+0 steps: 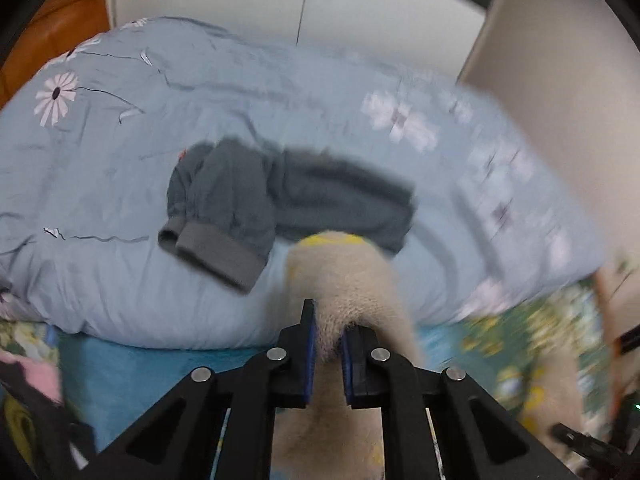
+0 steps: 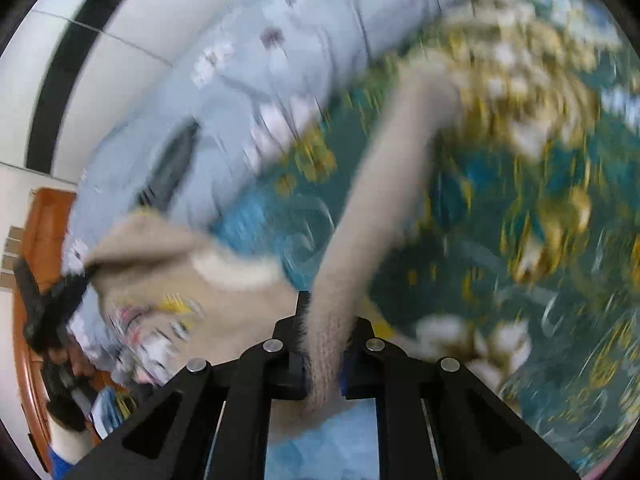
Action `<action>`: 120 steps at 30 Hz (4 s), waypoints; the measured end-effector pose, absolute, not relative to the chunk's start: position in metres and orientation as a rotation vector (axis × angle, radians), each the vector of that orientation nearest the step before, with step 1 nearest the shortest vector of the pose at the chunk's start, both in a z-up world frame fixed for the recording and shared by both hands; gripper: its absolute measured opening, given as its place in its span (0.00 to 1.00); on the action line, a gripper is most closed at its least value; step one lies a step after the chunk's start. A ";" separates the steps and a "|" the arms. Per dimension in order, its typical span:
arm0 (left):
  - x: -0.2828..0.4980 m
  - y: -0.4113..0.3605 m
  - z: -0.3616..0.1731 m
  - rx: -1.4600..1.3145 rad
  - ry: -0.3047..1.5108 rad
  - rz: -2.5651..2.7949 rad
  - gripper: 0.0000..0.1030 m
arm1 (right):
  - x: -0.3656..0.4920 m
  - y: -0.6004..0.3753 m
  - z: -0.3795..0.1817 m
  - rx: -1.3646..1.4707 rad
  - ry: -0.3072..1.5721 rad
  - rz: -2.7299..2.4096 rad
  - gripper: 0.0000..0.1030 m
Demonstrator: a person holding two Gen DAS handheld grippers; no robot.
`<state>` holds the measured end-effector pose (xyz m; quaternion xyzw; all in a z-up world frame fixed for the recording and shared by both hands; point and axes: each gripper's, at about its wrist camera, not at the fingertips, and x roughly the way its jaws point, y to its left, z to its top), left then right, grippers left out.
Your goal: Fold clothes
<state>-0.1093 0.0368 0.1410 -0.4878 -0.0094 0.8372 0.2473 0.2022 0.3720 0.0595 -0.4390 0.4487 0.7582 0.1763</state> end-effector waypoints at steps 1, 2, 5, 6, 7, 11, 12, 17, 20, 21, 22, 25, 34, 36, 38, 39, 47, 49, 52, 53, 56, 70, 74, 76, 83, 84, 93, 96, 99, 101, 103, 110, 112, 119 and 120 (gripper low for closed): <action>-0.108 0.031 0.155 -1.305 -0.078 2.280 0.11 | 0.200 0.380 0.076 -1.199 1.250 2.179 0.10; -0.106 0.023 0.170 -1.273 -0.140 2.275 0.11 | 0.200 0.388 0.095 -1.148 1.230 2.216 0.10; -0.089 -0.009 0.217 -1.134 -0.335 2.240 0.11 | 0.205 0.407 0.156 -0.965 1.181 2.348 0.10; -0.080 -0.019 0.230 -1.092 -0.375 2.231 0.11 | 0.207 0.409 0.175 -0.915 1.157 2.395 0.10; -0.071 -0.028 0.242 -1.053 -0.410 2.223 0.11 | 0.210 0.410 0.193 -0.873 1.131 2.441 0.10; -0.031 -0.058 0.272 -0.953 -0.469 2.214 0.11 | 0.227 0.400 0.244 -0.752 1.035 2.574 0.10; -0.018 -0.066 0.278 -0.925 -0.471 2.212 0.11 | 0.232 0.397 0.252 -0.736 1.017 2.597 0.10; 0.037 -0.106 0.287 -0.898 -0.475 2.207 0.11 | 0.257 0.378 0.268 -0.758 0.947 2.650 0.10; 0.053 -0.118 0.286 -0.923 -0.472 2.199 0.11 | 0.265 0.373 0.265 -0.809 0.908 2.661 0.10; 0.055 -0.117 0.285 -0.918 -0.452 2.210 0.11 | 0.264 0.372 0.263 -0.828 0.897 2.661 0.10; 0.054 -0.113 0.283 -0.917 -0.425 2.226 0.11 | 0.259 0.373 0.259 -0.847 0.889 2.659 0.10; 0.036 -0.100 0.262 -0.962 -0.401 2.251 0.11 | 0.240 0.377 0.244 -0.906 0.870 2.648 0.10; -0.013 -0.084 0.117 -1.242 -0.420 2.363 0.11 | 0.185 0.399 0.117 -1.051 0.970 2.463 0.10; -0.026 -0.083 0.076 -1.389 -0.414 2.360 0.12 | 0.176 0.397 0.086 -1.140 0.950 2.410 0.10; -0.034 -0.084 0.054 -1.471 -0.430 2.352 0.12 | 0.171 0.394 0.059 -1.206 0.957 2.365 0.10; -0.038 -0.085 0.046 -1.499 -0.440 2.347 0.12 | 0.169 0.393 0.049 -1.227 0.957 2.350 0.10; -0.066 -0.064 0.068 -1.378 -0.458 2.318 0.12 | 0.144 0.397 0.076 -1.151 0.845 2.441 0.10; -0.065 -0.062 0.066 -1.385 -0.448 2.317 0.15 | 0.142 0.398 0.075 -1.149 0.847 2.443 0.10; -0.067 -0.074 0.045 -1.486 -0.486 2.285 0.16 | 0.137 0.398 0.063 -1.210 0.849 2.423 0.12; -0.067 -0.080 0.040 -1.517 -0.515 2.270 0.17 | 0.138 0.397 0.060 -1.229 0.842 2.424 0.12; -0.058 -0.104 0.027 -1.576 -0.625 2.205 0.32 | 0.148 0.394 0.060 -1.226 0.818 2.433 0.37; 0.067 -0.088 -0.062 -1.776 -0.379 2.011 0.58 | 0.203 0.297 -0.020 -1.593 0.898 2.488 0.66; 0.086 -0.076 -0.075 -1.784 -0.378 2.011 0.54 | 0.203 0.282 -0.047 -1.654 0.934 2.402 0.66; 0.093 -0.072 -0.076 -1.792 -0.343 2.045 0.40 | 0.204 0.278 -0.052 -1.661 0.978 2.365 0.57; 0.116 -0.085 -0.048 -1.705 -0.409 2.085 0.10 | 0.215 0.266 -0.026 -1.621 1.022 2.397 0.14; 0.125 -0.089 -0.043 -1.687 -0.416 2.077 0.09 | 0.221 0.264 -0.020 -1.610 1.024 2.415 0.14; 0.159 -0.105 -0.064 -1.784 -0.471 2.013 0.12 | 0.251 0.255 -0.038 -1.692 0.970 2.369 0.17; 0.152 -0.100 -0.051 -1.784 -0.448 2.009 0.16 | 0.245 0.259 -0.028 -1.672 0.956 2.383 0.24; 0.139 -0.098 -0.025 -1.734 -0.422 2.031 0.25 | 0.242 0.266 -0.010 -1.626 0.935 2.423 0.35; 0.119 -0.095 -0.002 -1.676 -0.356 2.105 0.39 | 0.241 0.279 0.004 -1.563 0.955 2.443 0.47; 0.084 -0.091 0.014 -1.625 -0.222 2.216 0.44 | 0.231 0.294 0.021 -1.477 0.992 2.459 0.49; -0.023 -0.028 0.051 -1.489 0.228 2.403 0.53 | 0.157 0.362 0.057 -1.260 1.136 2.377 0.49; -0.042 0.000 0.050 -1.470 0.359 2.381 0.55 | 0.135 0.374 0.060 -1.255 1.121 2.335 0.50; -0.046 0.058 0.010 -1.411 0.828 2.241 0.56 | 0.098 0.393 0.041 -1.355 1.079 2.203 0.49; -0.046 0.064 0.003 -1.393 0.910 2.242 0.56 | 0.095 0.393 0.038 -1.367 1.066 2.188 0.50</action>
